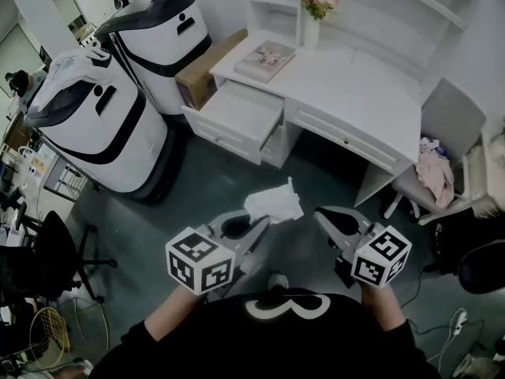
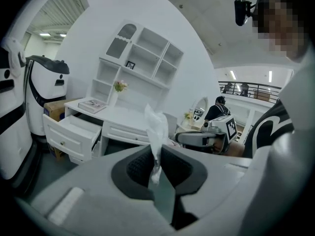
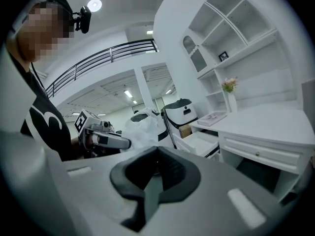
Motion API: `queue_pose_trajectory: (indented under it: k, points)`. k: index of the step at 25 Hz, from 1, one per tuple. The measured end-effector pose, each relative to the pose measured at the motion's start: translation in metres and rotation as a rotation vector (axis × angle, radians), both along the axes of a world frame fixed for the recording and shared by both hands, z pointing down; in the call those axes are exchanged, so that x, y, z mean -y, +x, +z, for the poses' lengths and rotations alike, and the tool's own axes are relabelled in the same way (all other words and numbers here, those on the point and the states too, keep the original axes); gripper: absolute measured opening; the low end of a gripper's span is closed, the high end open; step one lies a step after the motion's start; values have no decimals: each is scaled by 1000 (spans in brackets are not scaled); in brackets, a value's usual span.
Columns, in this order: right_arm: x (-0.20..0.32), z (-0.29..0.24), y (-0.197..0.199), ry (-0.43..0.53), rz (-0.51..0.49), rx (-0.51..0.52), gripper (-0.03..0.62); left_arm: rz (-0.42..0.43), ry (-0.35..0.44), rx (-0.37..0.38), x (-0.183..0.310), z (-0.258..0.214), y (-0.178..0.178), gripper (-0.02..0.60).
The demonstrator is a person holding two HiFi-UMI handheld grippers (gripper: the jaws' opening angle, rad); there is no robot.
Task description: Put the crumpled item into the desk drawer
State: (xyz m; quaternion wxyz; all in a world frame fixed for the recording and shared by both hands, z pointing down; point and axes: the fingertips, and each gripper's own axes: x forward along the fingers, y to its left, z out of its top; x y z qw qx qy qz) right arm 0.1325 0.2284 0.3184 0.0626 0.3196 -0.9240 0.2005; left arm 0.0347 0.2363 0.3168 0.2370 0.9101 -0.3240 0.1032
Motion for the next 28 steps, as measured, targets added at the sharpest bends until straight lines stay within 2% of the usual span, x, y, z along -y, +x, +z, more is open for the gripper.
queue_pose_trajectory:
  k: [6,13,20,28]
  points:
    - [39,-2,23,16,9,5,2,-3,31,5,39,-6,22,44]
    - [76,4,29,8,35,31,2,-3,45,11,73,-4,25,44]
    - [127,11,9,-3,32,28,2,-7,26,5,124,6,4,44]
    - [244,16,-24,-40,72,35,2,13,-34,15,243,21,-34,44]
